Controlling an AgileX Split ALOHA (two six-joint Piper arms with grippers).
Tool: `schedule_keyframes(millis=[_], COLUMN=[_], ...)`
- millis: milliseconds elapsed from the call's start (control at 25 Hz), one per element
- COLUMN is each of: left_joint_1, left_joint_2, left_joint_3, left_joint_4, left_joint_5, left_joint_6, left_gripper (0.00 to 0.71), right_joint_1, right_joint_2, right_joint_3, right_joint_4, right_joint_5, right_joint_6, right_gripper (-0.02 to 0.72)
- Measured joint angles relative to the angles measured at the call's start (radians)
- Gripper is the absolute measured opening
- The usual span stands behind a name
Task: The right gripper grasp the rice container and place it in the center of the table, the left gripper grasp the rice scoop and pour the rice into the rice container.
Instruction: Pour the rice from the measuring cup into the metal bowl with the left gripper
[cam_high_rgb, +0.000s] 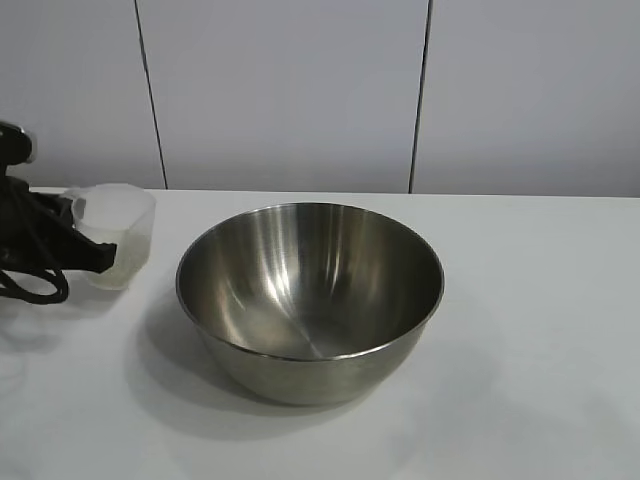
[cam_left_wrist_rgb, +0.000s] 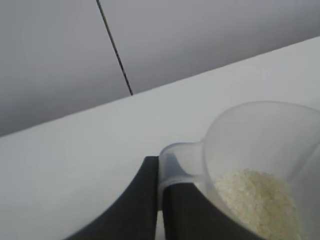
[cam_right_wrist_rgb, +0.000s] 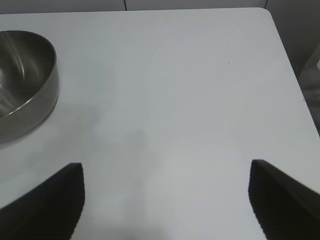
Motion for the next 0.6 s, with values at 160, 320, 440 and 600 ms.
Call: schedule_keyframes(millis=[160, 320, 440, 600], left_joint_1=[-0.059, -0.177, -0.270, -0.352], left_joint_2=[-0.104, -0.125, -0.107, -0.052], left_joint_3=[-0.120, -0.259, -0.329, -0.370], left_joint_4=[0.054, 0.069, 0.070, 0.074], left_joint_5=[0.262, 0.556, 0.718, 0.760], left_joint_6=[0.096, 0.329, 0.572, 0.822], left_gripper=[0.008, 0.008, 0.008, 0.008], right_joint_1=[0.000, 0.000, 0.000, 0.000], right_joint_2=[0.000, 0.000, 0.000, 0.000], right_joint_3=[0.000, 0.000, 0.000, 0.000], right_joint_4=[0.000, 0.000, 0.000, 0.000], right_joint_5=[0.000, 0.000, 0.000, 0.000], right_joint_6=[0.000, 0.000, 0.000, 0.000], right_gripper=[0.610, 0.610, 0.610, 0.610])
